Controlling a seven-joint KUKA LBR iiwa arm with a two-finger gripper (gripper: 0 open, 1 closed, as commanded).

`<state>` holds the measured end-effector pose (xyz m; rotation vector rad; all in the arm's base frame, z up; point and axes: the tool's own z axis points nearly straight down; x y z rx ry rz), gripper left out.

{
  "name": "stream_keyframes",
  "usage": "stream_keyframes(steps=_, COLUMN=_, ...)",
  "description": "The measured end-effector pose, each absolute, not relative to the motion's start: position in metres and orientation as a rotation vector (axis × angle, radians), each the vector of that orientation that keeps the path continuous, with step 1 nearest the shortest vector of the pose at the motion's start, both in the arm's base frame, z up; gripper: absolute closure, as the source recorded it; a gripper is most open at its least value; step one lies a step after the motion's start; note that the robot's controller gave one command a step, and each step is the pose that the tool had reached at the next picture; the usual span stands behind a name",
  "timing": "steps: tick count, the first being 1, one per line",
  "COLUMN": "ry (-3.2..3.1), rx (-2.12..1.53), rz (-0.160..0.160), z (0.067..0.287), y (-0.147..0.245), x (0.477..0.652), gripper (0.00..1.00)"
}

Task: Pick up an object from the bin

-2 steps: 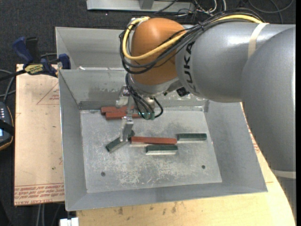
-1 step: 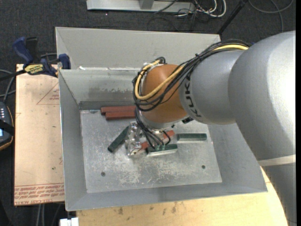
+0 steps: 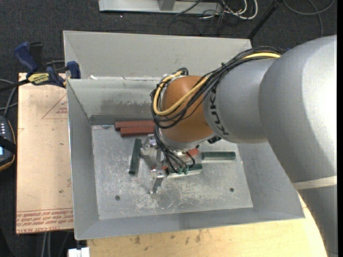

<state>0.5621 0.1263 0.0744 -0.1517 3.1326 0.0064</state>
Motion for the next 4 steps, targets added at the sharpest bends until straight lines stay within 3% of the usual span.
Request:
stream_keyframes(steps=1, ry=3.132, rx=-0.152, rz=0.007, z=0.074, y=0.126, x=0.562, gripper=0.00)
stream_keyframes(steps=2, ry=3.121, rx=-0.005, rz=0.010, z=0.079, y=0.070, x=0.568, gripper=1.00)
stream_keyframes(steps=3, ry=3.121, rx=-0.005, rz=0.011, z=0.079, y=0.070, x=0.568, gripper=1.00)
stream_keyframes(steps=4, ry=3.133, rx=-0.199, rz=0.002, z=0.199, y=0.081, x=0.552, gripper=1.00)
